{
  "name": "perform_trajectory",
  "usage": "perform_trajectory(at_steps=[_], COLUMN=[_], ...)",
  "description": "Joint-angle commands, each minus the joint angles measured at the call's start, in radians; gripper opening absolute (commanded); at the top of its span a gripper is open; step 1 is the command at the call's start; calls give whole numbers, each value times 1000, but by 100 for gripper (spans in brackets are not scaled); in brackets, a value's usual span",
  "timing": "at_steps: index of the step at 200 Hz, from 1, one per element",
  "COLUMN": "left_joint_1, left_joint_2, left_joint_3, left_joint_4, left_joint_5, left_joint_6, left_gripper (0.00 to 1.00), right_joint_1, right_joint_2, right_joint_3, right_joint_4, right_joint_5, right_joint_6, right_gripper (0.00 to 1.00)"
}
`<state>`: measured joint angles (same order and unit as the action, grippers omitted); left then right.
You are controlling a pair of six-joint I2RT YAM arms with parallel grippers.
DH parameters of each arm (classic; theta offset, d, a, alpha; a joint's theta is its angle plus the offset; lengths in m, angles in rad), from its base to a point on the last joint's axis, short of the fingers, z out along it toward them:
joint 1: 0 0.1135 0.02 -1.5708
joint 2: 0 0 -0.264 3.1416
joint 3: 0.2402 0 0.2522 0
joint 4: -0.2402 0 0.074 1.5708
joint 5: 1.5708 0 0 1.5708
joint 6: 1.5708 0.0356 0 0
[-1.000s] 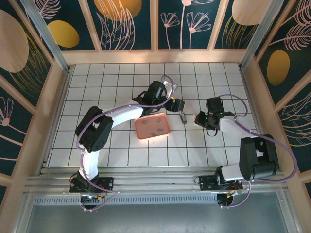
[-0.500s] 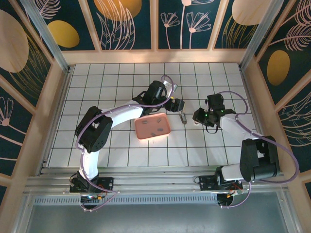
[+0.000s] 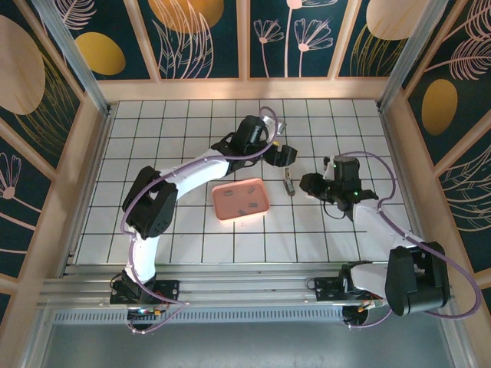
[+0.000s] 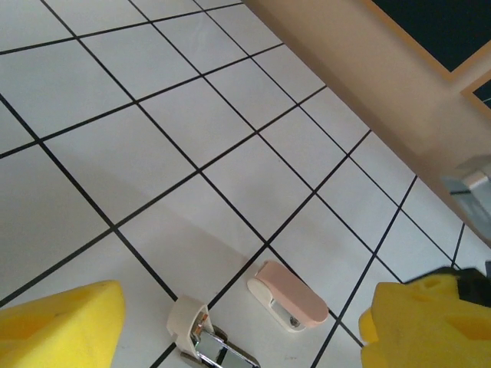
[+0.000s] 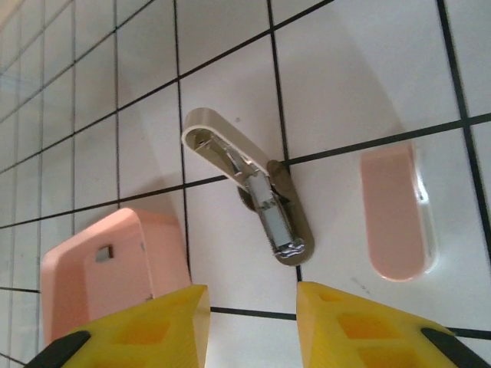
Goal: Load the staples into the stapler
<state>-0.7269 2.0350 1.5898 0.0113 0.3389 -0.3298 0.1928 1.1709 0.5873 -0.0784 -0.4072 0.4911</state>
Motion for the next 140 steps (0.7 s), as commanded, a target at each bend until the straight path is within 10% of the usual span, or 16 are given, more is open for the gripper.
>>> perform_trajectory(at_steps=[1,140], left_joint_1=[17,45], left_joint_2=[40,251], left_joint_3=[46,323], left_joint_4=[-57,-259], left_joint_5=[13,-1], left_joint_6=[18,87], left_gripper=[84,82], right_joint_1=[7,8], right_joint_2=[-53,-100], right_joint_3=[-63,-192], right_joint_4=[179,277], right_joint_5=[-77,-69], right_joint_6=[68,131], right_gripper=[36,35])
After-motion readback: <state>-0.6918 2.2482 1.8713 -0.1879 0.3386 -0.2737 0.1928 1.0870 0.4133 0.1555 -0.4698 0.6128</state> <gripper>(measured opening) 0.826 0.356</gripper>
